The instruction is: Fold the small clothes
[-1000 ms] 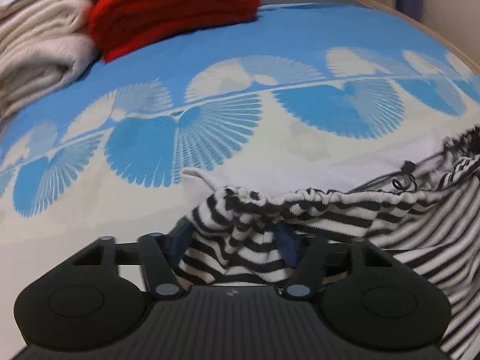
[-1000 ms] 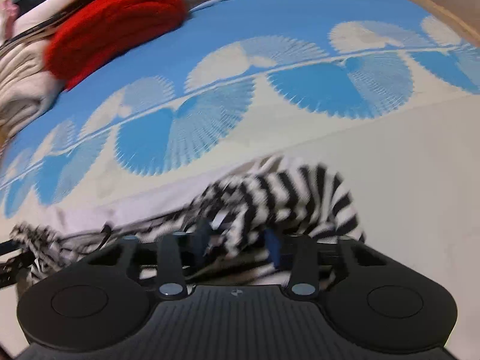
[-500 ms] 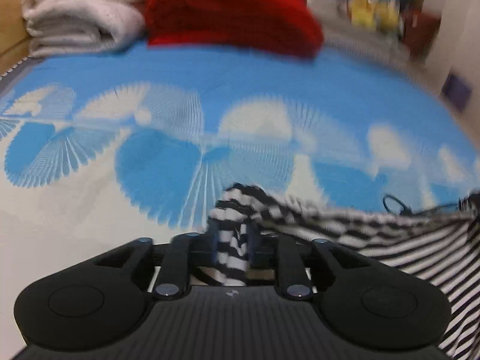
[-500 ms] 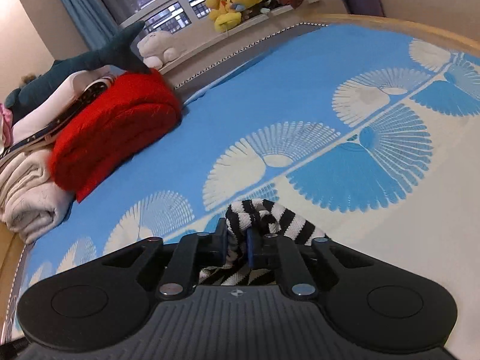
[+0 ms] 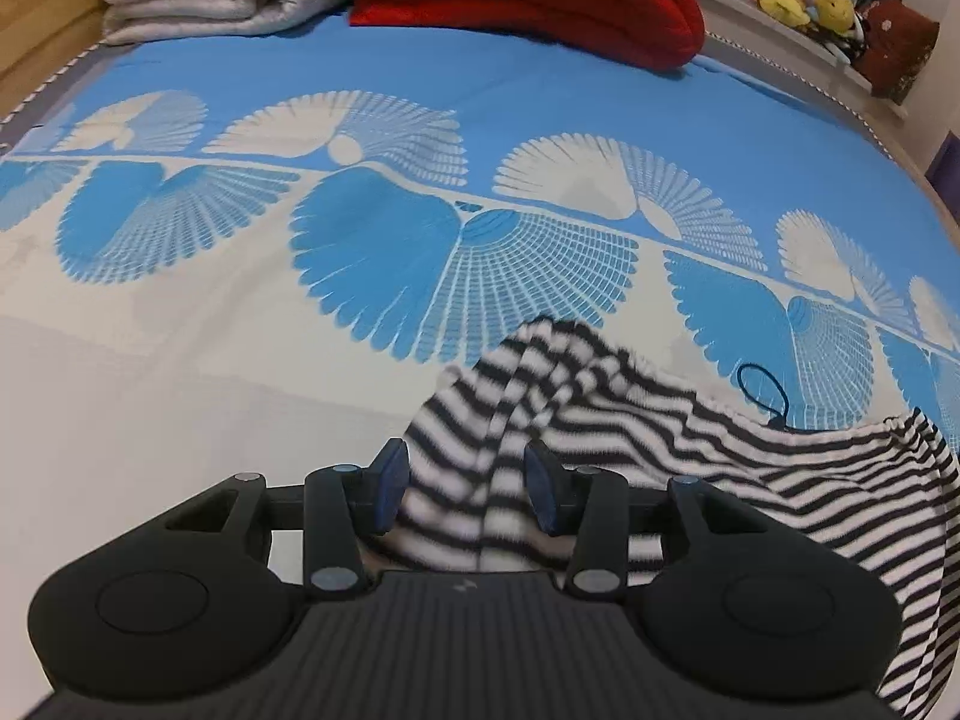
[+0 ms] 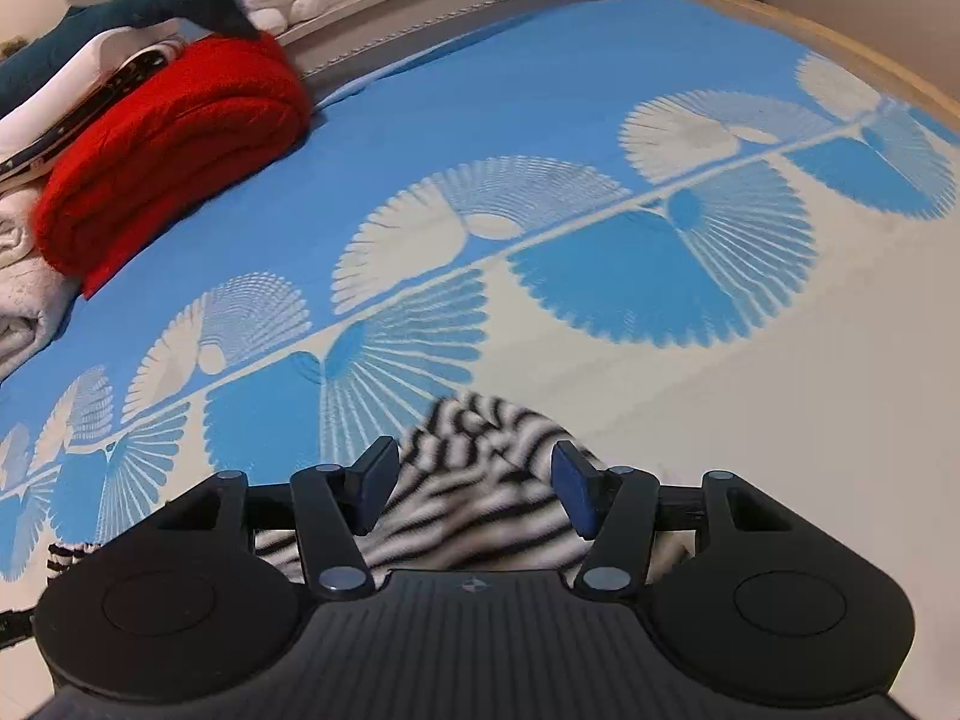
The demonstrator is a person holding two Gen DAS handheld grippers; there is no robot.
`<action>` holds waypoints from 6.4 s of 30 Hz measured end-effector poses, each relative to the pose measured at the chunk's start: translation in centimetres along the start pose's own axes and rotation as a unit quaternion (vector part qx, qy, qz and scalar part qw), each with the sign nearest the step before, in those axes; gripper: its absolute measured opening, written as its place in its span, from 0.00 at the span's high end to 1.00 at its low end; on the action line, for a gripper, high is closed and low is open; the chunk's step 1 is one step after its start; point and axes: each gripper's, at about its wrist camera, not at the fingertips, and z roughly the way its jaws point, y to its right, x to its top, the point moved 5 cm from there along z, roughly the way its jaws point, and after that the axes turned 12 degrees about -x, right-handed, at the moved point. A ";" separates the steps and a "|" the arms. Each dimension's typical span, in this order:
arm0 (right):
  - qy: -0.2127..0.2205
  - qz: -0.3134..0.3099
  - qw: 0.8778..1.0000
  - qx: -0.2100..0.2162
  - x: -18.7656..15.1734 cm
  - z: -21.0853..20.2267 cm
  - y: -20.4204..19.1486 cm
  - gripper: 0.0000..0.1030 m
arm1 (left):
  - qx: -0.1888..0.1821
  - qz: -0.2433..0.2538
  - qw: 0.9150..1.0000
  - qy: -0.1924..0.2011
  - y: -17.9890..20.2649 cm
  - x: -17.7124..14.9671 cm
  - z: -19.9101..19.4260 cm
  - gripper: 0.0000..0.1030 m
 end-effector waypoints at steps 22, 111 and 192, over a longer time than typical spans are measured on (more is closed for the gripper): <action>-0.083 0.107 0.983 -0.123 -12.6 -4.6 10.9 0.34 | 0.050 -0.013 0.997 -0.050 -3.5 -10.0 -2.4 0.45; 0.126 0.015 0.988 -0.084 -5.4 -14.5 2.3 0.34 | -0.025 -0.078 0.997 0.004 -7.8 -7.1 -8.6 0.65; -0.034 -0.050 0.993 0.099 -7.6 -5.9 7.6 0.35 | -0.194 0.106 0.974 0.041 18.5 -10.0 -6.3 0.60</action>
